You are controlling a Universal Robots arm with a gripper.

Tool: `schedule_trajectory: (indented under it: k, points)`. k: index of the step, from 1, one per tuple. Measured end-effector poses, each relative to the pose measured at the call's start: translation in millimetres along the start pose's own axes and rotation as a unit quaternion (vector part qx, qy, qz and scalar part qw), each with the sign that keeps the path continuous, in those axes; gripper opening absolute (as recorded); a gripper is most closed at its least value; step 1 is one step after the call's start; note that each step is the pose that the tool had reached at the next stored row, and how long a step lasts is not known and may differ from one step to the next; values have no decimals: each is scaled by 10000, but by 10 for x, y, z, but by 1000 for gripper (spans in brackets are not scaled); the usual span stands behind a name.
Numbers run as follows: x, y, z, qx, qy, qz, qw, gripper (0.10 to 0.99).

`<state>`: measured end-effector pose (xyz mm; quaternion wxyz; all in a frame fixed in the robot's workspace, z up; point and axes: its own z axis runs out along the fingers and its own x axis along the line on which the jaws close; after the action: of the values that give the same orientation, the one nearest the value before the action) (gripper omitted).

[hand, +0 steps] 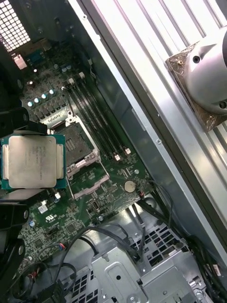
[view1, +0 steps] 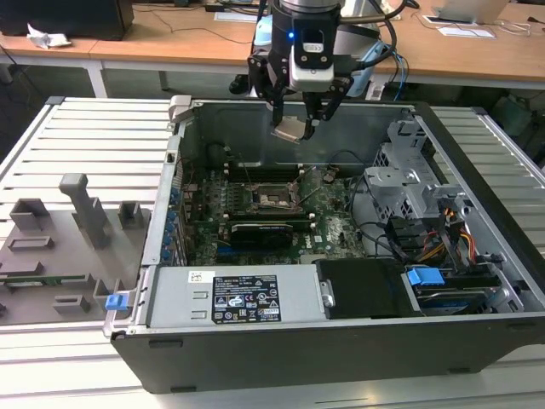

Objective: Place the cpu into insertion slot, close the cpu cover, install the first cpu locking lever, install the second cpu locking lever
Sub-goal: 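Place the cpu into insertion slot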

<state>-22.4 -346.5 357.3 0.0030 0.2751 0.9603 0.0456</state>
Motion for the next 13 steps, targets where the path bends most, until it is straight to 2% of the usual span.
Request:
schedule_trajectory:
  k: [8,13]
  points:
    - [0,0,4,-5,-20,230,9997,541]
    - [0,0,5,-9,-41,458,9989,541]
